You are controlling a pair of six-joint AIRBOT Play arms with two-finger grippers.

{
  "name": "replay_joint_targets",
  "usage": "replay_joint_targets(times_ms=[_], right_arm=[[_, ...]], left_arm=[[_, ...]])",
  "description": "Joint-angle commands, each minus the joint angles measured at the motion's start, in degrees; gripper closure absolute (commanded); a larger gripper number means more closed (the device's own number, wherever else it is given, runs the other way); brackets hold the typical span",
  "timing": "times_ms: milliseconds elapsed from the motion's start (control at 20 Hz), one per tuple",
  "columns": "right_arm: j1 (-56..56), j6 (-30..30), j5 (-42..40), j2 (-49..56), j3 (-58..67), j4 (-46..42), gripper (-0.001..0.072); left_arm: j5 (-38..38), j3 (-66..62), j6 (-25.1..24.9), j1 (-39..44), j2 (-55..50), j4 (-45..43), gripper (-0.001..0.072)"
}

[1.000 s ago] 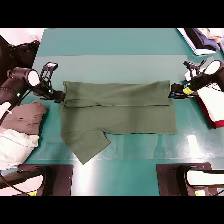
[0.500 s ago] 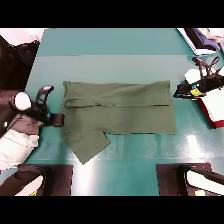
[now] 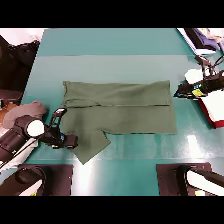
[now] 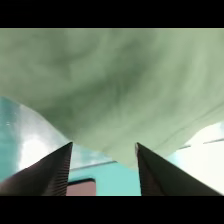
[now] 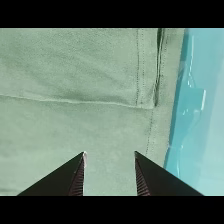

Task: Fold the shirts.

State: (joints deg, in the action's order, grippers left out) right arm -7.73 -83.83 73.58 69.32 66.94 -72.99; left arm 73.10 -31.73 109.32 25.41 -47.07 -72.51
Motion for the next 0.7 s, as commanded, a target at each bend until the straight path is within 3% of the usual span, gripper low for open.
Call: replay_joint_targets(times_ms=[0, 250, 500, 650], right_arm=[[0.0, 0.0, 0.1, -0.1, 0.0, 0.0, 0.0347], [0.0, 0.0, 0.2, -0.1, 0.0, 0.0, 0.0347], [0.0, 0.0, 0.2, -0.1, 0.0, 0.0, 0.0347], [0.0, 0.0, 0.5, -0.1, 0.0, 0.0, 0.0347]], left_arm=[[1.5, 0.6, 2.0, 3.1, 0.3, 0.6, 0.0222], [0.6, 5.5, 4.9, 3.1, 0.3, -0.4, 0.0221], [-9.6, 7.1, 6.5, 3.1, 0.3, 3.6, 0.0222], [-11.1, 7.1, 7.4, 3.1, 0.3, 3.6, 0.0223]])
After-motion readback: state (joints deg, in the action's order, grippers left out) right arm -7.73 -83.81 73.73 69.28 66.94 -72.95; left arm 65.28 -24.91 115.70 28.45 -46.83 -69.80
